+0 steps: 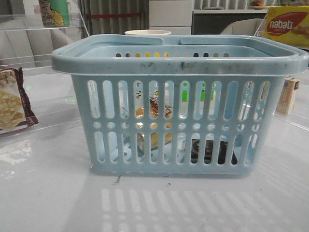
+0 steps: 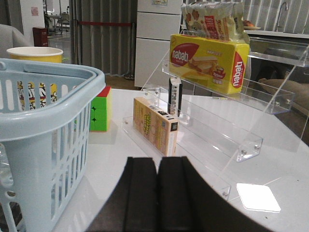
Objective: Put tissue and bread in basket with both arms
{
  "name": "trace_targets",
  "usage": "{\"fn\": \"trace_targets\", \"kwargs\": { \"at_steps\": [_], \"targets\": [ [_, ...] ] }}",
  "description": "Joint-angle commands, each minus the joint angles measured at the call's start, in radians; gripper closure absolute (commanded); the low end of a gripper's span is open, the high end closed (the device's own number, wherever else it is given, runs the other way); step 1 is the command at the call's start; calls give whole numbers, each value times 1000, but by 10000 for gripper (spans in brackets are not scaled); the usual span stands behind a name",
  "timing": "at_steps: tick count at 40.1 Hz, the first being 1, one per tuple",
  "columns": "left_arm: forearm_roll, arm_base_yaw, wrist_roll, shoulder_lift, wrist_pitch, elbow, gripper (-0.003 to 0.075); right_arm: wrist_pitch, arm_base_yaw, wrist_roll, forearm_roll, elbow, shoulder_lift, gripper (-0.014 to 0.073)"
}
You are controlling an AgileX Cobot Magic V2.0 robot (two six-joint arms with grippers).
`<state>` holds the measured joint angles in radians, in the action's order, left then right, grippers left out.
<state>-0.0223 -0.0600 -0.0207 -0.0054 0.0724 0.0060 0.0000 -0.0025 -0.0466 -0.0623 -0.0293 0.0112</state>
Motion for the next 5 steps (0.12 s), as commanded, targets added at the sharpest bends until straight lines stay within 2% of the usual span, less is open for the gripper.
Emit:
{"fn": "trace_targets", "kwargs": {
  "at_steps": [1,5],
  "targets": [
    [-6,-7,12,-17,-92,2,629,-96,0,1,-7,-1,17,537],
    [-6,-7,12,-17,-92,2,629,-96,0,1,-7,-1,17,537]
  ]
}}
